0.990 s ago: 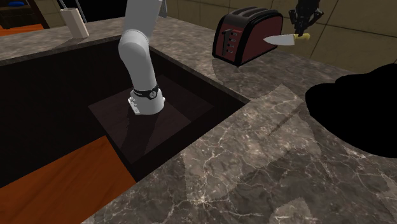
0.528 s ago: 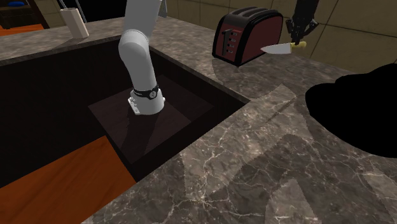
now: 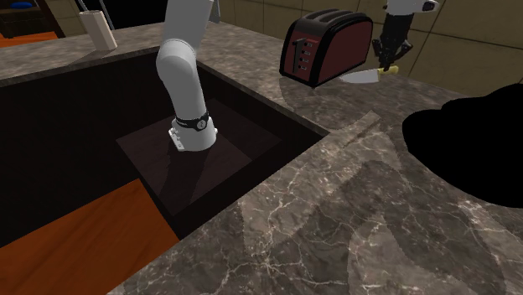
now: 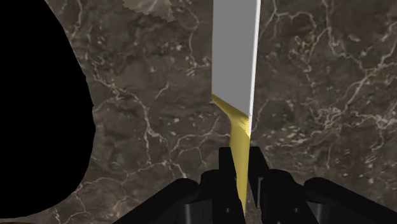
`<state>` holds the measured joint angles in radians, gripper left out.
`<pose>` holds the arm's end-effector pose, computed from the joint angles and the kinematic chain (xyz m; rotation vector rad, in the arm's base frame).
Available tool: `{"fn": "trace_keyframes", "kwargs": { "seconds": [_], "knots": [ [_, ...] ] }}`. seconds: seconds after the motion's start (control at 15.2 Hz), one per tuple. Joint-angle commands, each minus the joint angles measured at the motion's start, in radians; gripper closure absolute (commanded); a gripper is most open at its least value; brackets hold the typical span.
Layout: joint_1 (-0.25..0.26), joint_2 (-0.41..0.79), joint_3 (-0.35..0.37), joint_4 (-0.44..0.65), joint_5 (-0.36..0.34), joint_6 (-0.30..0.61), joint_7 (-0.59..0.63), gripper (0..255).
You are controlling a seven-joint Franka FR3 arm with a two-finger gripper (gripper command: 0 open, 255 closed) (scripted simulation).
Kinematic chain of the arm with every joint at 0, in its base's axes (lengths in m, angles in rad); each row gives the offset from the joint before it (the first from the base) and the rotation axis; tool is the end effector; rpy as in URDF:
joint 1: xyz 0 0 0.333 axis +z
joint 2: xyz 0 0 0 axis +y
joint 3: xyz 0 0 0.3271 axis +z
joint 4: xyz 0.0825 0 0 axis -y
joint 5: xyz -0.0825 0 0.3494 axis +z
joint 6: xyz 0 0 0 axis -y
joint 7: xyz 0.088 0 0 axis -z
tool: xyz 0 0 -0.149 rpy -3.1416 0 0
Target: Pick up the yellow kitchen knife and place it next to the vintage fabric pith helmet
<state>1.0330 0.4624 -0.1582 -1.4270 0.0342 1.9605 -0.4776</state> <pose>0.4170 0.5313 0.4184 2.4242 1.9597 0.1289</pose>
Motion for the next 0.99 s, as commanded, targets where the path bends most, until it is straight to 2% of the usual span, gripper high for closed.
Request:
{"fn": "trace_keyframes", "kwargs": {
  "seconds": [0.0,0.92],
  "knots": [
    [0.000,0.003,0.000,-0.023,0.001,0.026,-0.001,255],
    [-0.001,0.055,0.005,-0.127,0.009,0.182,-0.002,255]
  ]
}}
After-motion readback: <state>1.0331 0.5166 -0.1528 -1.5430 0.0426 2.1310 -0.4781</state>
